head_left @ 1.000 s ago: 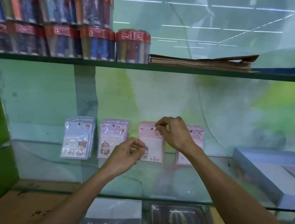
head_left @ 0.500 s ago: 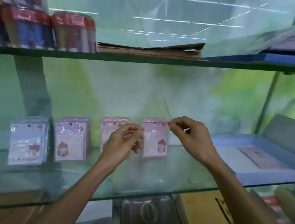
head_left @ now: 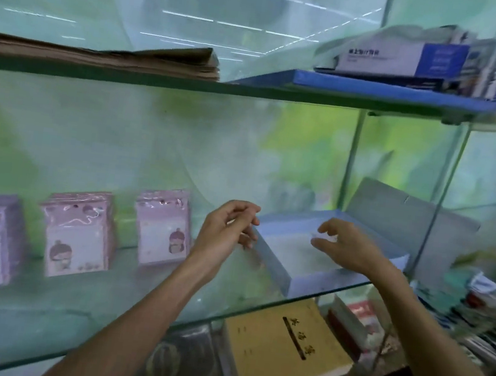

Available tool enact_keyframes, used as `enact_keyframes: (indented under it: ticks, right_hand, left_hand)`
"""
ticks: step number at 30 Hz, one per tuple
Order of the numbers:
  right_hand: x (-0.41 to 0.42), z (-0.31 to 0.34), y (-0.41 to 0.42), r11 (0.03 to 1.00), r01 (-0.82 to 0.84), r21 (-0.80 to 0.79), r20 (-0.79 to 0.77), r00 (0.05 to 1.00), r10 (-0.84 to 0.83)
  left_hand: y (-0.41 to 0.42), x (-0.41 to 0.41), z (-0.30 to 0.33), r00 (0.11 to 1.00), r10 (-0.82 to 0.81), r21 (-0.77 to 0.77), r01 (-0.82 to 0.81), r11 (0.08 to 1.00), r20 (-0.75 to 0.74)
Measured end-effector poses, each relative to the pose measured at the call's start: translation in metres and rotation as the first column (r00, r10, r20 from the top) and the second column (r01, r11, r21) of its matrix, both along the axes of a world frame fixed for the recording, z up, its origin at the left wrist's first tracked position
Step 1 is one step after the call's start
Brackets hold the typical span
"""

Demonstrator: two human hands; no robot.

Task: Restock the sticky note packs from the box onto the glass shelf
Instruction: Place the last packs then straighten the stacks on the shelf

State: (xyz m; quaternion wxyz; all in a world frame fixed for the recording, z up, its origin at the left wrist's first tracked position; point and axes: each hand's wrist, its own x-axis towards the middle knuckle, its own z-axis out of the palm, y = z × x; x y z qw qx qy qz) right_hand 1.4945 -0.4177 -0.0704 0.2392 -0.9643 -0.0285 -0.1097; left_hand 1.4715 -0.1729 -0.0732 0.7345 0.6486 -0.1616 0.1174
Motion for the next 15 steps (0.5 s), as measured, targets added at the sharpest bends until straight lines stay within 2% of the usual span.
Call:
enact_keyframes:
  ticks: [4,8,11,15]
  right_hand:
    - [0.016,0.004,-0.025,0.981,0.039,-0.188,-0.135,0.989,-0.065]
    - [0.025,0.006,-0.029,0.949,0.007,-0.315,-0.234,0.968,-0.085]
    - [0.028,0.003,-0.028,0.940,0.006,-0.341,-0.203,0.976,-0.080]
    - [0.026,0.006,-0.023,0.959,0.076,-0.273,-0.097,0.990,-0.107]
  left_hand:
    - [-0.027,0.007,0.000,0.999,-0.029,0.014,0.029,0.999,-0.027]
    - [-0.043,0.010,0.002,0.999,-0.030,0.034,0.031,0.999,-0.040]
    - [-0.047,0.012,0.004,0.999,-0.022,0.053,0.024,0.998,-0.045]
    - [-0.043,0.013,0.005,0.998,-0.010,0.052,0.013,0.999,-0.056]
